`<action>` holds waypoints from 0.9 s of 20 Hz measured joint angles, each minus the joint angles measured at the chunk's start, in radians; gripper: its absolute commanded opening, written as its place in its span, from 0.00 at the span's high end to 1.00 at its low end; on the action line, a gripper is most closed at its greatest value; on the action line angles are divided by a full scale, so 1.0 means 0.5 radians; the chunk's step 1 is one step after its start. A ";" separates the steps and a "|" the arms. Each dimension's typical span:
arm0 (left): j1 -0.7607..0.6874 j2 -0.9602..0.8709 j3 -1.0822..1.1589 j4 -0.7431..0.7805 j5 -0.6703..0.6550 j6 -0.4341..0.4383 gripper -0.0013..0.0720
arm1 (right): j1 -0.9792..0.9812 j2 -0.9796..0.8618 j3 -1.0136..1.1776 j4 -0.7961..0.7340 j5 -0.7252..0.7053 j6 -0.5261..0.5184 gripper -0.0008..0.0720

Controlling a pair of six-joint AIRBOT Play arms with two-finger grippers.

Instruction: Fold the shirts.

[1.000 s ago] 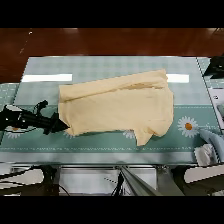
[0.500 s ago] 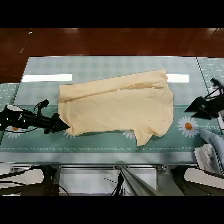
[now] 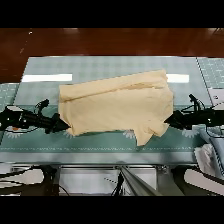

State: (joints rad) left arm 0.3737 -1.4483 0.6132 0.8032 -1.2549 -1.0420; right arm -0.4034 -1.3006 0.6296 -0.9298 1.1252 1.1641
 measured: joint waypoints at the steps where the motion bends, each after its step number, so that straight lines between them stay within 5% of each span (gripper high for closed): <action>1: -0.001 0.001 0.000 -0.008 0.000 0.006 0.95 | 0.079 0.002 -0.013 0.011 -0.122 0.011 0.94; 6: -0.002 0.086 0.029 -0.079 0.028 0.097 0.95 | 0.260 0.098 0.124 -0.047 -0.314 0.092 0.94; 12: -0.001 0.758 0.555 -0.520 -0.136 0.260 0.95 | 0.304 0.687 0.892 0.089 -0.223 -0.135 0.94; 18: -0.001 1.535 1.536 -0.632 0.314 0.302 0.95 | 0.309 1.151 1.759 -0.022 -0.587 -0.093 0.94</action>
State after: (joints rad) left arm 0.3733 -0.6807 1.3811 0.4870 -1.0981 -0.8909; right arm -0.2489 -0.7250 1.5089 -0.9409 0.8318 1.1175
